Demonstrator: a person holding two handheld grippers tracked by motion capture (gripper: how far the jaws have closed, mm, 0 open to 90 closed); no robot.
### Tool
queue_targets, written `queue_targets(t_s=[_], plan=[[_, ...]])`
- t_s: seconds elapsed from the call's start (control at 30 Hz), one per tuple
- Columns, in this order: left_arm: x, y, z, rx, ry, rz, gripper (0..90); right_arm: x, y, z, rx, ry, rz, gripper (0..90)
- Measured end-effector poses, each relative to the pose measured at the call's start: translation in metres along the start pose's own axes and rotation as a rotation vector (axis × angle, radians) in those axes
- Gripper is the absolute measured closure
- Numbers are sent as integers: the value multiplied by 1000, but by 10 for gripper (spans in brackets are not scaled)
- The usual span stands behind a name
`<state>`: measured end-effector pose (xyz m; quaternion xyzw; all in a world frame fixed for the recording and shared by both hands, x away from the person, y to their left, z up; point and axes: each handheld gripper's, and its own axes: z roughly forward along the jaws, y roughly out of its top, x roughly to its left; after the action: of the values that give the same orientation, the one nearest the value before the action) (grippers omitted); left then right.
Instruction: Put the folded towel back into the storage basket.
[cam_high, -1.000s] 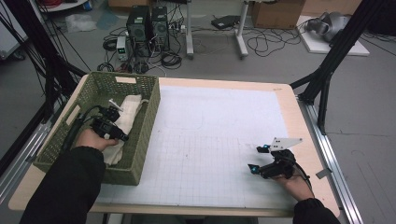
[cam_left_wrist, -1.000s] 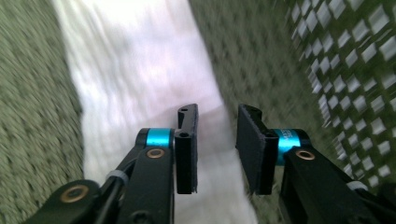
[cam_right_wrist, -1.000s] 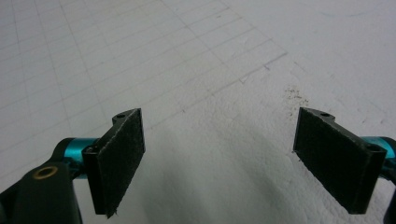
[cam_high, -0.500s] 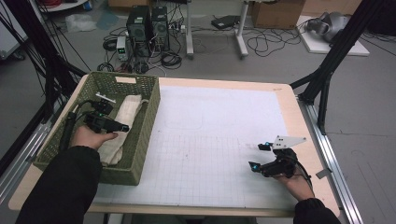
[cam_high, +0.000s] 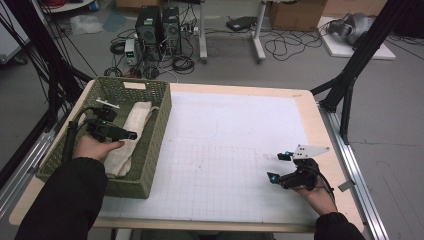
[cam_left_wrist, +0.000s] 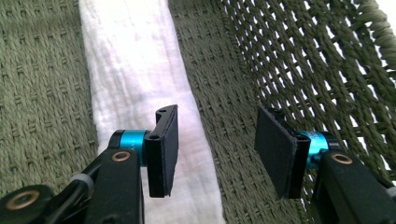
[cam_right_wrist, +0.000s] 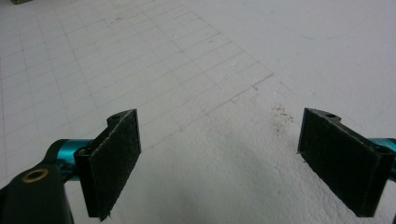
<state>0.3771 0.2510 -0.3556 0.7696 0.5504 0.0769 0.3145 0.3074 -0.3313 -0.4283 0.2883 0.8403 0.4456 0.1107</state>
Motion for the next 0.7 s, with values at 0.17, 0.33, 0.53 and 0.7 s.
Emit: queue_targets(t_s=[0.17,0.33,0.53,0.7], plan=[[2,0,-1,0,-20,-33,430,0,0,-1,-5,-4,3,122],[2,-2,-2,-10,-44,-50,393,0,0,-3,-5,-4,8,122],[3,-3,-6,-41,-81,-68,364,0,0,-5,-8,-7,12,121],[4,-4,-12,-101,-146,-100,359,0,0,-5,-11,-11,12,121]])
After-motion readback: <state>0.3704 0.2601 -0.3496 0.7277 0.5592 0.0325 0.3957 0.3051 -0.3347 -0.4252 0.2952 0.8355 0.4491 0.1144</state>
